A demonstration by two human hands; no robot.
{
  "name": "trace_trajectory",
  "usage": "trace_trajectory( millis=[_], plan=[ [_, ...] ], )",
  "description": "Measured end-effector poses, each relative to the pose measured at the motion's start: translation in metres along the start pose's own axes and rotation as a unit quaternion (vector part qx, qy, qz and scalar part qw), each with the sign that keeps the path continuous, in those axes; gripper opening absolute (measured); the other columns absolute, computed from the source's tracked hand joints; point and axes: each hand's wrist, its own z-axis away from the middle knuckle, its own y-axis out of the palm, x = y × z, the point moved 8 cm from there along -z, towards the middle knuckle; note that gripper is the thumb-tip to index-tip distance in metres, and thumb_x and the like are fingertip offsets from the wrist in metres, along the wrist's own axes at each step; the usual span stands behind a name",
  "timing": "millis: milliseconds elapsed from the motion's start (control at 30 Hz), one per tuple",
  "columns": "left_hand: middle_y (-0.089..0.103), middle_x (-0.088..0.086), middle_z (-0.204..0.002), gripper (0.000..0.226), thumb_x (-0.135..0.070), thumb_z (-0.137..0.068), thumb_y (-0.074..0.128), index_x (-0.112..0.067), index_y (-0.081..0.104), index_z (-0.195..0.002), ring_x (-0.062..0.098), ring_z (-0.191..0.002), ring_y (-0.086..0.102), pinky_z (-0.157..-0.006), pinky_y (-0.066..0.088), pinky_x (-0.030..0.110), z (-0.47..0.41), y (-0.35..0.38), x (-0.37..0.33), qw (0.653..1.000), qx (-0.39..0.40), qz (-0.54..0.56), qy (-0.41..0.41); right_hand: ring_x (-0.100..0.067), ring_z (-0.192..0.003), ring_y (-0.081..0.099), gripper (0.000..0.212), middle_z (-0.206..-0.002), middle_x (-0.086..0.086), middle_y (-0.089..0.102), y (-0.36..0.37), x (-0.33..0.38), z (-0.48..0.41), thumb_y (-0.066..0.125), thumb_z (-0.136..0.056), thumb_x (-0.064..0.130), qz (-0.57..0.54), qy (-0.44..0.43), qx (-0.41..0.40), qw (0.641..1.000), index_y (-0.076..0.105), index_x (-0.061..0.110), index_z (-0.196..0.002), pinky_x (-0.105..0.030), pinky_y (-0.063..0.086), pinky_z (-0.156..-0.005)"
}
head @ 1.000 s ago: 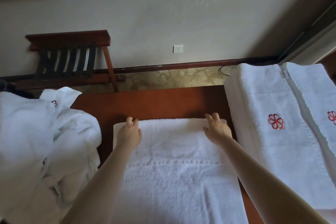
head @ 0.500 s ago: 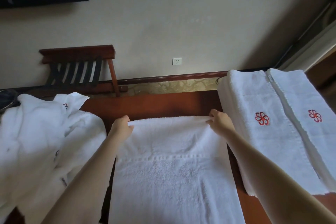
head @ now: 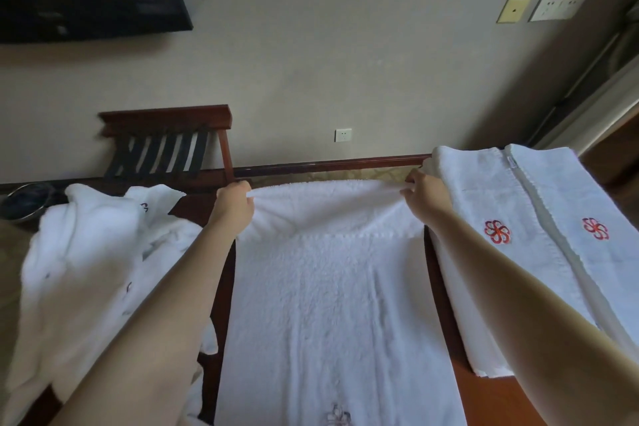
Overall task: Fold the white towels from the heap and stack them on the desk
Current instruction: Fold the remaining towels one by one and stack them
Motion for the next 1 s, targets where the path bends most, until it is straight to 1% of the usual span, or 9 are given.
trace_trajectory(
  millis=[67,233,300,400,533,667,833,933,1000],
  plan=[
    [0.056,0.015,-0.115,0.02,-0.013,-0.098,0.047,-0.008,0.055,-0.116,0.026,-0.1,0.057,-0.078,0.046,0.029,0.004,-0.006,0.0,1.0,-0.011,0.007,0.002,-0.035,-0.088,0.058,0.012,-0.085,-0.012,0.061,-0.005,0.003,0.002,0.058,-0.09,0.011,-0.006,-0.006,-0.01,1.0,0.058,0.004,-0.1,-0.027,0.031,-0.063],
    [0.056,0.014,-0.112,0.019,-0.01,-0.097,0.047,-0.007,0.057,-0.113,0.026,-0.1,0.055,-0.081,0.048,0.032,0.026,0.001,0.006,0.999,0.005,-0.021,0.025,-0.034,-0.1,0.053,0.015,-0.096,-0.015,0.061,0.002,-0.003,0.03,0.055,-0.089,0.006,-0.015,-0.005,0.004,1.0,0.058,0.003,-0.103,-0.028,0.032,-0.066],
    [0.054,0.014,-0.114,0.019,-0.008,-0.096,0.048,-0.008,0.059,-0.111,0.023,-0.089,0.056,-0.076,0.048,0.03,0.037,0.011,0.014,0.999,0.019,-0.032,0.02,-0.03,-0.095,0.054,0.016,-0.095,-0.009,0.054,0.011,-0.009,0.047,0.055,-0.089,0.005,-0.021,-0.007,0.024,0.999,0.059,0.005,-0.104,-0.027,0.034,-0.067],
    [0.055,0.012,-0.115,0.022,-0.008,-0.095,0.048,-0.01,0.061,-0.112,0.021,-0.079,0.056,-0.068,0.047,0.027,0.053,0.029,0.026,0.997,0.051,-0.055,0.005,-0.024,-0.079,0.054,0.015,-0.107,-0.01,0.052,0.024,-0.021,0.071,0.055,-0.089,0.004,-0.026,0.003,0.044,0.999,0.06,0.007,-0.103,-0.026,0.037,-0.066],
    [0.062,0.01,-0.112,0.024,-0.014,-0.095,0.05,-0.011,0.063,-0.114,0.026,-0.092,0.062,-0.074,0.051,0.03,0.079,0.051,0.036,0.995,0.062,-0.076,0.012,-0.023,-0.081,0.054,0.015,-0.111,-0.007,0.06,0.04,-0.034,0.104,0.055,-0.088,0.002,-0.022,0.01,0.057,0.998,0.061,0.007,-0.101,-0.027,0.037,-0.064],
    [0.06,0.002,-0.105,0.015,-0.015,-0.094,0.047,-0.015,0.06,-0.103,0.022,-0.088,0.062,-0.074,0.054,0.032,0.107,0.077,0.049,0.982,0.106,-0.153,0.014,-0.027,-0.085,0.058,0.017,-0.11,-0.003,0.062,0.06,-0.052,0.14,0.053,-0.088,0.005,-0.001,0.028,0.082,0.996,0.061,0.01,-0.102,-0.029,0.042,-0.063],
    [0.057,0.002,-0.105,0.018,-0.006,-0.094,0.045,-0.014,0.055,-0.106,0.021,-0.088,0.061,-0.073,0.054,0.033,0.128,0.101,0.054,0.961,0.17,-0.219,0.018,-0.028,-0.078,0.058,0.012,-0.102,-0.005,0.06,0.08,-0.06,0.163,0.048,-0.092,0.008,0.053,0.017,0.129,0.99,0.058,0.009,-0.098,-0.032,0.045,-0.06],
    [0.062,0.004,-0.098,0.019,-0.003,-0.091,0.045,-0.012,0.054,-0.106,0.022,-0.086,0.063,-0.071,0.055,0.033,0.114,0.089,0.049,0.973,0.136,-0.188,-0.011,-0.025,-0.076,0.056,0.011,-0.102,-0.007,0.058,0.07,-0.055,0.146,0.05,-0.094,0.011,0.024,0.023,0.105,0.994,0.059,0.007,-0.098,-0.031,0.044,-0.06],
    [0.064,0.008,-0.1,0.023,-0.004,-0.092,0.047,-0.011,0.052,-0.114,0.027,-0.089,0.064,-0.073,0.056,0.035,0.093,0.073,0.044,0.984,0.096,-0.142,-0.035,-0.023,-0.074,0.054,0.011,-0.103,-0.01,0.055,0.055,-0.046,0.123,0.052,-0.094,0.011,-0.006,0.03,0.07,0.997,0.06,0.006,-0.099,-0.029,0.041,-0.059]
  ],
)
